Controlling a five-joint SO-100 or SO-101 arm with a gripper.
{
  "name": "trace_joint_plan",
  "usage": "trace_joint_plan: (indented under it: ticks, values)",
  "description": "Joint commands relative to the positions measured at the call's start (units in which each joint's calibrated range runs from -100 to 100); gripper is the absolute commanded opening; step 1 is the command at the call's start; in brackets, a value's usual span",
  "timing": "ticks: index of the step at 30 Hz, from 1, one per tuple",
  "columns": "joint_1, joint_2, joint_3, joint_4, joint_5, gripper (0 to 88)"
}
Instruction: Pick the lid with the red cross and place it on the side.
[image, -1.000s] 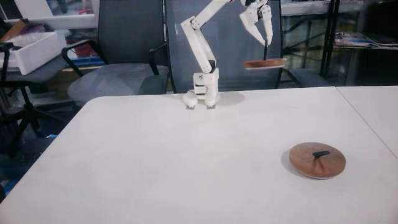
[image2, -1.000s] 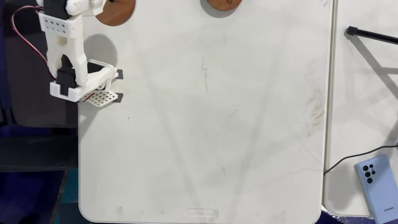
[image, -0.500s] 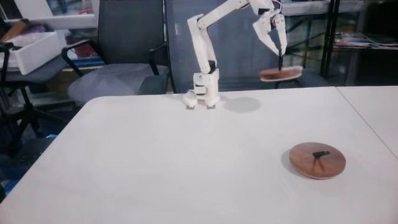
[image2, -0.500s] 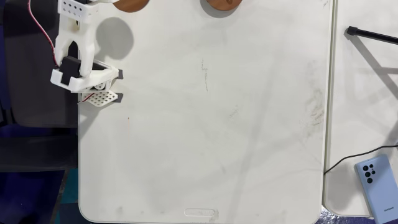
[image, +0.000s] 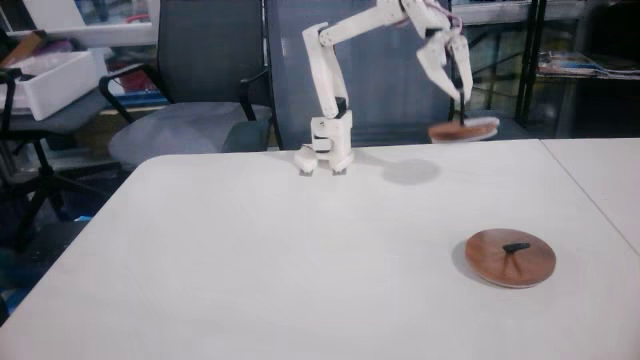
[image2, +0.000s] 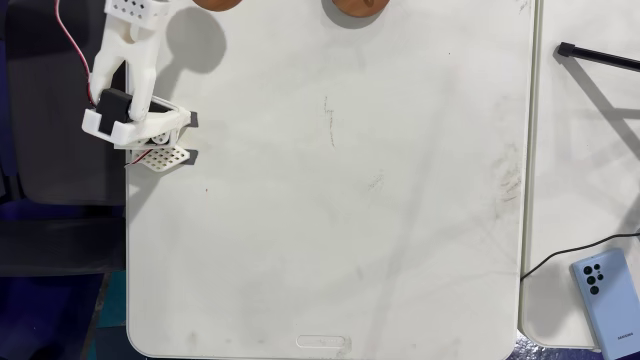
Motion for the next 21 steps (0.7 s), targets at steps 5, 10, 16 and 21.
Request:
trace_joint_plan:
  ticks: [5, 10, 16, 21]
  values:
    - [0.49, -1.34, 15.52, -12.01, -2.89, 0.0]
    - [0.57, -1.26, 16.88, -13.54, -2.93, 0.0]
    - [0.04, -1.26, 25.31, -18.76, -2.93, 0.0]
    - [0.04, -1.26, 37.00, -28.94, -2.98, 0.0]
